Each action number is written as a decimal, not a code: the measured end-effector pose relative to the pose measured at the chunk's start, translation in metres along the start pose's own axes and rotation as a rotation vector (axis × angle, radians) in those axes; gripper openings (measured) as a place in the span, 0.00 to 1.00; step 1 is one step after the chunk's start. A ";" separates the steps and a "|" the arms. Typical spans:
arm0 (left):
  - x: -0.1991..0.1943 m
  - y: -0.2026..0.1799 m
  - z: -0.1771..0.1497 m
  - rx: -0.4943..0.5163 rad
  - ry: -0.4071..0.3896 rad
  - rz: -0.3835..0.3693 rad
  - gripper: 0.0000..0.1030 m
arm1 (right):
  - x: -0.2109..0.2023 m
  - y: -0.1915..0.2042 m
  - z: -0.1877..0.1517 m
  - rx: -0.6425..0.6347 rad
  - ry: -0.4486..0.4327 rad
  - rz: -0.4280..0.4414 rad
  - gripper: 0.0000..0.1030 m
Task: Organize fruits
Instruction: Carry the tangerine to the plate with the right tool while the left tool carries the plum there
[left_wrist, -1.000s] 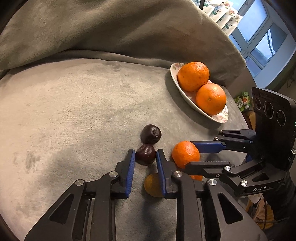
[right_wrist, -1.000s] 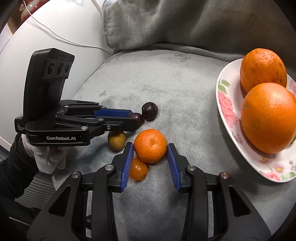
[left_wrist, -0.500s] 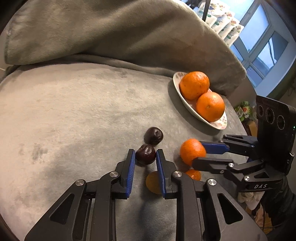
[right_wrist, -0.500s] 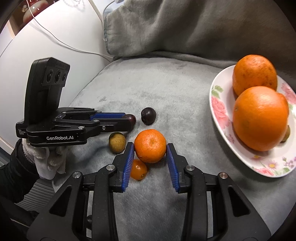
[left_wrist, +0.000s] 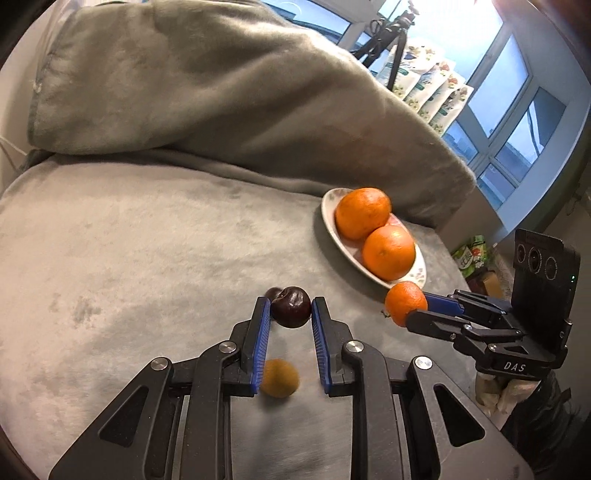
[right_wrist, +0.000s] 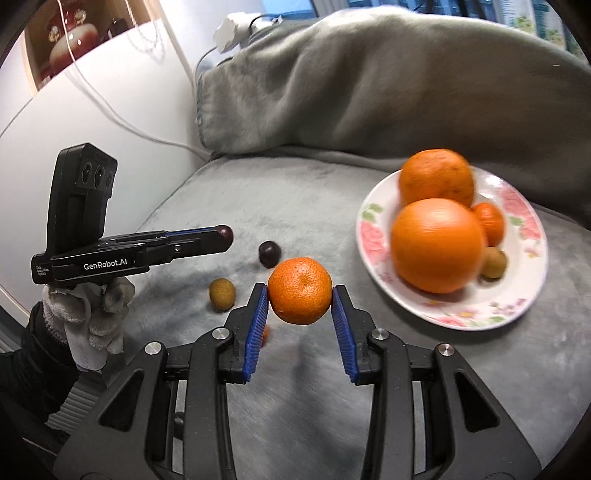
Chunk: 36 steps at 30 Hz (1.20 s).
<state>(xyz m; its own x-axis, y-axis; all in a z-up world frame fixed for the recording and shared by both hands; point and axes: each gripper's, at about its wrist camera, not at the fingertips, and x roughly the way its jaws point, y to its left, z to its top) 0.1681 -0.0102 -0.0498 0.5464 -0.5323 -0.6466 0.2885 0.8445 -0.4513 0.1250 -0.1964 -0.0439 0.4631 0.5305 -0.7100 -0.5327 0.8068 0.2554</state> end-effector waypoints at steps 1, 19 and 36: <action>0.000 -0.003 0.001 0.003 -0.001 -0.003 0.20 | -0.005 -0.004 -0.001 0.005 -0.008 -0.006 0.36; 0.027 -0.049 0.025 0.072 0.009 -0.044 0.20 | -0.059 -0.075 0.001 0.105 -0.101 -0.127 0.36; 0.074 -0.067 0.050 0.120 0.045 -0.007 0.20 | -0.055 -0.126 0.014 0.142 -0.097 -0.211 0.36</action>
<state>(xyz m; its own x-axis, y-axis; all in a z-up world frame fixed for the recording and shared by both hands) 0.2282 -0.1030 -0.0366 0.5091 -0.5383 -0.6716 0.3855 0.8403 -0.3812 0.1764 -0.3236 -0.0278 0.6228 0.3640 -0.6926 -0.3155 0.9269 0.2034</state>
